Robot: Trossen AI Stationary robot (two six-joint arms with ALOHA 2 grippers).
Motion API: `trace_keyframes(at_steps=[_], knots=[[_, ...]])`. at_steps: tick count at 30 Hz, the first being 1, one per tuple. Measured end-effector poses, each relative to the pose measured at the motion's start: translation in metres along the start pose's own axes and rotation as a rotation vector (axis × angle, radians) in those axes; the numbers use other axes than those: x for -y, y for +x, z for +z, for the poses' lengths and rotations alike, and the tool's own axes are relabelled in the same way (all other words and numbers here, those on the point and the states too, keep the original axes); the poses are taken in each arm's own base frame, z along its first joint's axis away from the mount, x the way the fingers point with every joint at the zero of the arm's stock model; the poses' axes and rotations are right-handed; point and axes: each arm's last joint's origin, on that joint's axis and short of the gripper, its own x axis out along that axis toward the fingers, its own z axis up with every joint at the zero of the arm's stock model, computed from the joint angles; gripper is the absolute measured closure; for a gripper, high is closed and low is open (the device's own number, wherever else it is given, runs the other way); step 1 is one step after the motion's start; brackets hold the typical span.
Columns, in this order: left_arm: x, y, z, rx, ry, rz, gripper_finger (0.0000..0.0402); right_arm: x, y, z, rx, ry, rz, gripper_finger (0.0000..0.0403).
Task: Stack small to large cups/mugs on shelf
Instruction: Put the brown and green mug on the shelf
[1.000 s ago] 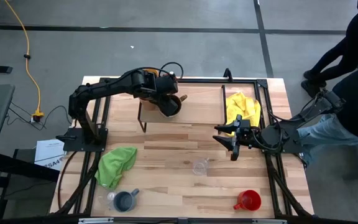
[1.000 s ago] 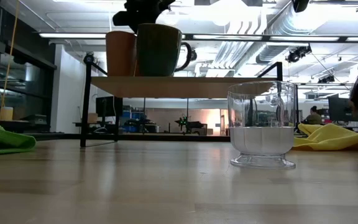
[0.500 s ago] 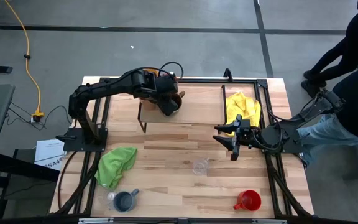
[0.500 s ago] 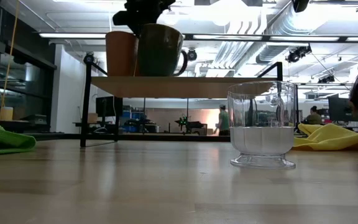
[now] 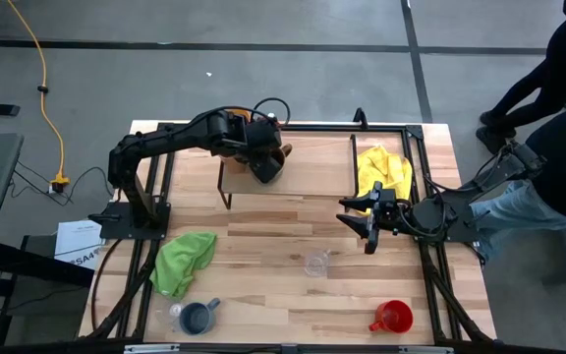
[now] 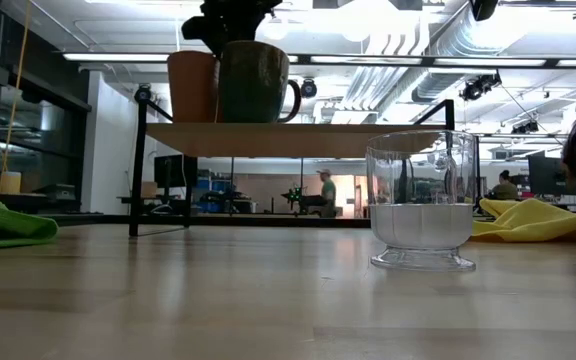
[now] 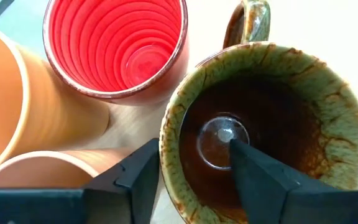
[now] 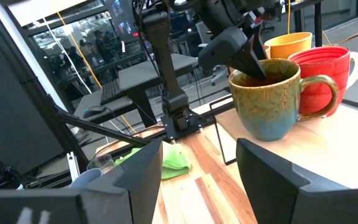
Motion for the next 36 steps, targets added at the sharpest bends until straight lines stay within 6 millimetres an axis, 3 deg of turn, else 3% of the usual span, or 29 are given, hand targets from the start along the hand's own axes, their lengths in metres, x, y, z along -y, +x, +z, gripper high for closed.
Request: trace_keyframes(at_steps=[22, 36], knots=[[0.0032, -0.0005, 0.0058, 0.055, -0.006, -0.04, 0.0218, 0.0, 0.0, 0.0, 0.0, -0.002, 0.0, 0.0206], [0.0014, -0.0006, 0.0069, 0.092, -0.005, 0.027, 0.0218, 0.0, 0.0, 0.0, 0.0, -0.001, 0.0, 0.0206]])
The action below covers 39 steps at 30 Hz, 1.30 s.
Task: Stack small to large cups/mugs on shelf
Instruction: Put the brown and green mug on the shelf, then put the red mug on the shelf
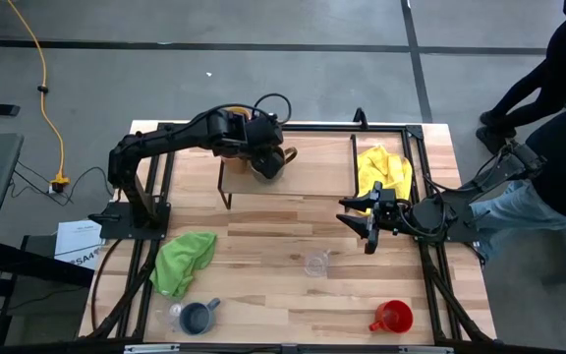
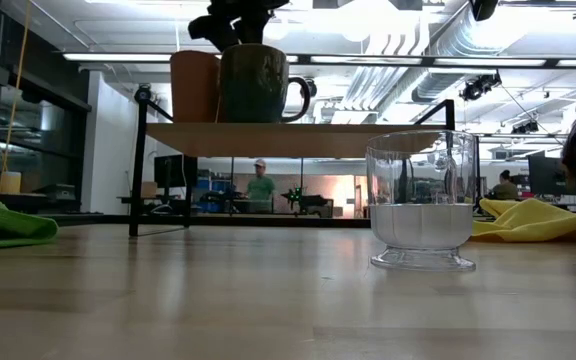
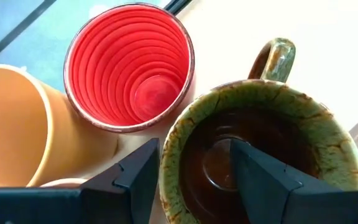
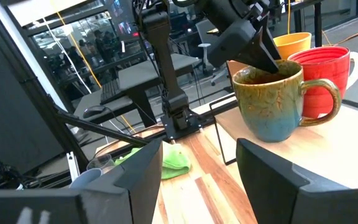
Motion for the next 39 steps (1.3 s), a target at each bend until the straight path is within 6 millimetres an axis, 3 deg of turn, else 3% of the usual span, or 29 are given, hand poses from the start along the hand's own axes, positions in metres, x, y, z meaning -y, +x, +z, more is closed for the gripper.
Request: trace_keyframes(at_steps=[15, 19, 24, 28, 32, 39], knots=[[-0.002, -0.01, 0.007, 0.112, -0.026, -0.029, 0.0218, 0.0, 0.0, 0.0, 0.0, -0.001, 0.0, 0.0206], [-0.007, -0.024, 0.01, 0.169, -0.029, -0.058, 0.0218, 0.0, 0.0, 0.0, -0.001, -0.003, 0.0, 0.0206], [-0.005, -0.056, 0.011, 0.288, 0.028, -0.122, 0.0228, 0.0, 0.0, 0.0, -0.003, -0.005, -0.001, 0.0206], [0.008, -0.087, 0.0, 0.414, 0.092, -0.19, 0.0282, 0.0, 0.0, 0.0, -0.003, -0.005, -0.001, 0.0206], [0.022, -0.108, -0.021, 0.479, 0.115, -0.244, 0.0381, 0.0, 0.0, 0.0, -0.003, -0.006, -0.001, 0.0206], [0.042, -0.109, -0.077, 0.531, 0.118, -0.445, 0.0398, 0.0, 0.0, -0.001, -0.013, -0.015, -0.005, 0.0206]])
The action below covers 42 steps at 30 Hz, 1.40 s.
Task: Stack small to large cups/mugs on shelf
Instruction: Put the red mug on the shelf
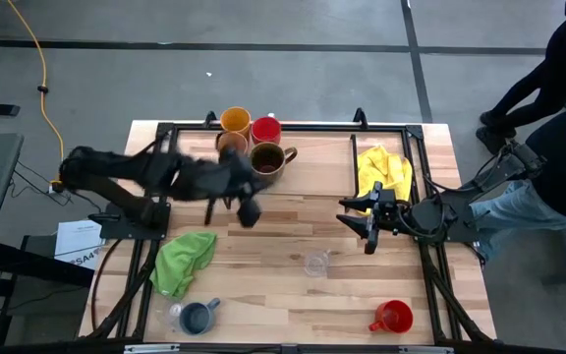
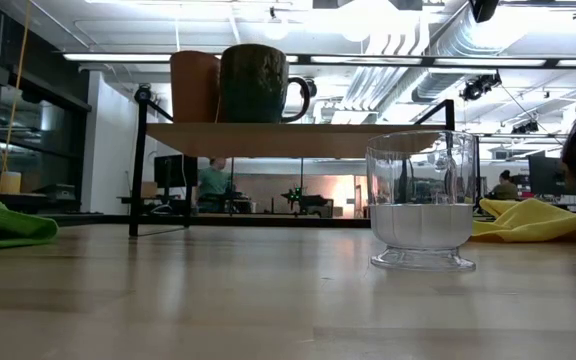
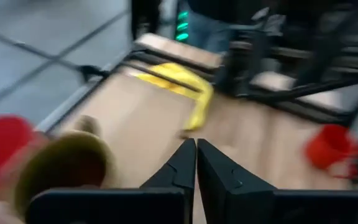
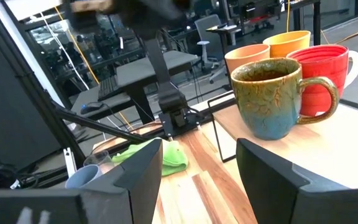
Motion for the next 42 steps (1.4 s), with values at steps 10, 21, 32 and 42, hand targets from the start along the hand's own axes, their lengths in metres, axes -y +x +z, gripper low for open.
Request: trace_keyframes(at_steps=[10, 21, 32, 42], knots=[[-0.01, -0.034, -0.104, 0.351, -0.333, -0.484, 0.04, 0.0, 0.0, -0.001, -0.011, -0.025, -0.004, 0.0206], [-0.041, -0.059, -0.144, 0.414, -0.227, -0.455, 0.0396, 0.0, 0.0, 0.003, 0.028, -0.025, -0.013, 0.0206], [-0.055, -0.071, -0.143, 0.482, -0.03, -0.342, 0.0375, 0.0, 0.0, 0.005, 0.052, -0.01, -0.036, 0.0206], [-0.055, -0.07, -0.144, 0.474, -0.017, -0.318, 0.0346, 0.002, 0.002, 0.006, 0.051, -0.106, -0.039, 0.0206]])
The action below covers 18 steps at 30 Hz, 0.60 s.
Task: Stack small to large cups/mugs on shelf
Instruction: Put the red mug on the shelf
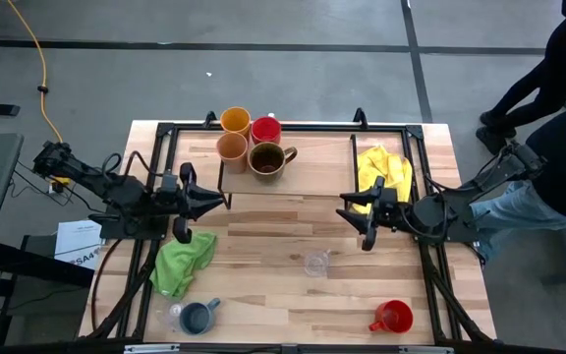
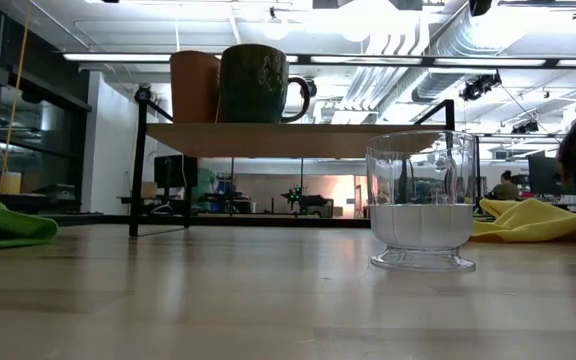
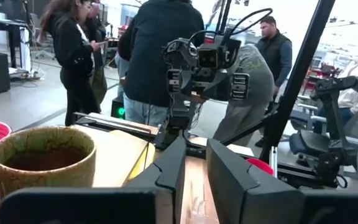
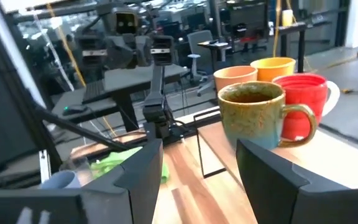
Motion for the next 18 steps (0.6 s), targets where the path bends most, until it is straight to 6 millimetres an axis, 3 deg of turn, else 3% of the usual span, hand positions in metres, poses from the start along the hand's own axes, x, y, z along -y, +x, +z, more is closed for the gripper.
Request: trace_keyframes(at_steps=[18], knots=[[0.0001, 0.0, -0.0007, -0.008, -0.021, -0.008, 0.0391, -0.0025, -0.0001, -0.0007, -0.019, -0.007, 0.086, 0.0206]])
